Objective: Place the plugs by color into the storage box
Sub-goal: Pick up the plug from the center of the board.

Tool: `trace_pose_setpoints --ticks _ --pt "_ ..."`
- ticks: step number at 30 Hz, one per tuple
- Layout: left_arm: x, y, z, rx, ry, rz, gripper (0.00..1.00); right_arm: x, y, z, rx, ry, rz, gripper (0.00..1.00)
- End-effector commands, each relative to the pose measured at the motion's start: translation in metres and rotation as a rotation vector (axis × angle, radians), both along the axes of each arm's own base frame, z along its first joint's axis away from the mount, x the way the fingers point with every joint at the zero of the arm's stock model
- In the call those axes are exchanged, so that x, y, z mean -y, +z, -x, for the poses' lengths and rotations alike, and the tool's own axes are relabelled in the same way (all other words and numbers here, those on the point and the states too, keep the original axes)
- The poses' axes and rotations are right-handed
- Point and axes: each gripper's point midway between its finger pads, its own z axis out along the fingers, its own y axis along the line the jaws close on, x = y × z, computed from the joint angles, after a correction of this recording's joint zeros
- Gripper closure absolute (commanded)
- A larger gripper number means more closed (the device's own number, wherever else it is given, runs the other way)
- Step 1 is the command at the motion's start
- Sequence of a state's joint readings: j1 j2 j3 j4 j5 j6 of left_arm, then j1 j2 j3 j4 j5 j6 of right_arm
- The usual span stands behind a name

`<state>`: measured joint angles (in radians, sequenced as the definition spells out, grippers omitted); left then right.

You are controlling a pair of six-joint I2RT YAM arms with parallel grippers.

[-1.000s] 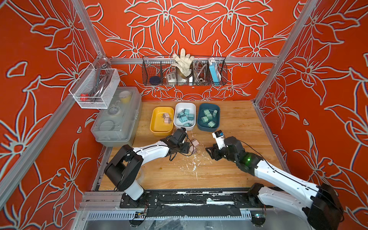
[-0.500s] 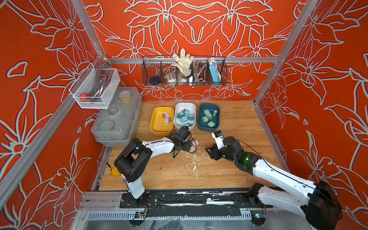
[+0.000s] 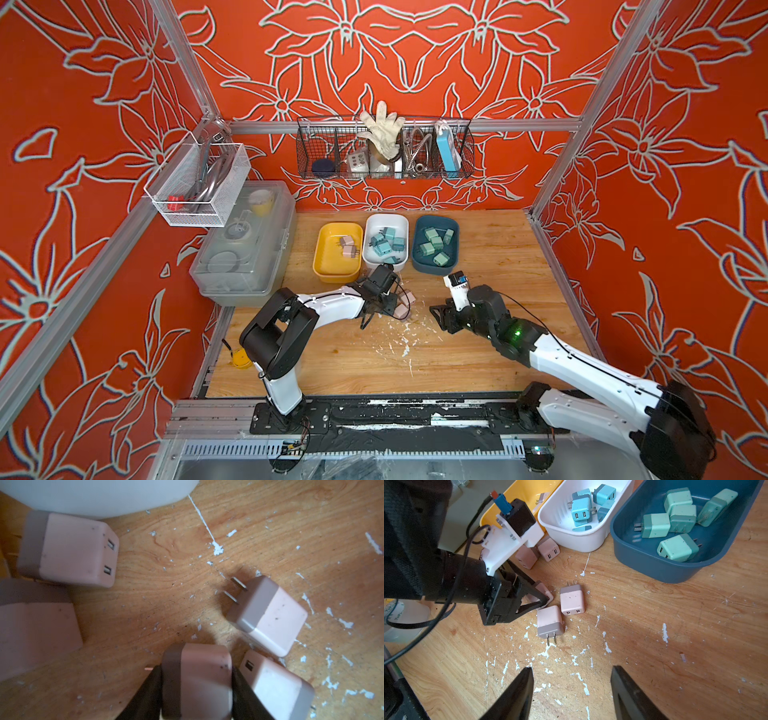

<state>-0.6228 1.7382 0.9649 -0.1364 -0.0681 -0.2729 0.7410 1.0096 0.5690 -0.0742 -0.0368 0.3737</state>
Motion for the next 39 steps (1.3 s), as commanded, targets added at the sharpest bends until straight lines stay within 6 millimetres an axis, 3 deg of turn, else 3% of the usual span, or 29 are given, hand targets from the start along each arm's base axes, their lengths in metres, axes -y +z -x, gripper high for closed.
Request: trace_pose_setpoints --ticks 1,15,23,31,36,39 --pt "-0.003 0.006 0.006 0.016 -0.017 -0.001 0.55 0.001 0.002 -0.001 0.022 -0.007 -0.004 0.36" --pt "-0.017 0.057 0.014 0.149 -0.016 0.038 0.59 0.000 0.011 -0.006 0.067 -0.017 -0.019 0.36" --pt "-0.036 0.112 0.026 0.314 0.011 0.098 0.60 -0.009 0.016 -0.003 0.028 0.004 -0.067 0.36" --pt "-0.081 0.173 0.020 0.476 0.135 0.151 0.61 -0.003 0.017 -0.002 0.040 -0.022 -0.073 0.37" --pt "-0.120 0.179 0.005 0.498 0.255 0.144 0.62 -0.011 0.027 -0.003 0.050 0.004 -0.113 0.38" --pt "-0.131 0.173 -0.005 0.490 0.294 0.153 0.62 -0.016 0.030 -0.003 0.032 0.013 -0.128 0.38"
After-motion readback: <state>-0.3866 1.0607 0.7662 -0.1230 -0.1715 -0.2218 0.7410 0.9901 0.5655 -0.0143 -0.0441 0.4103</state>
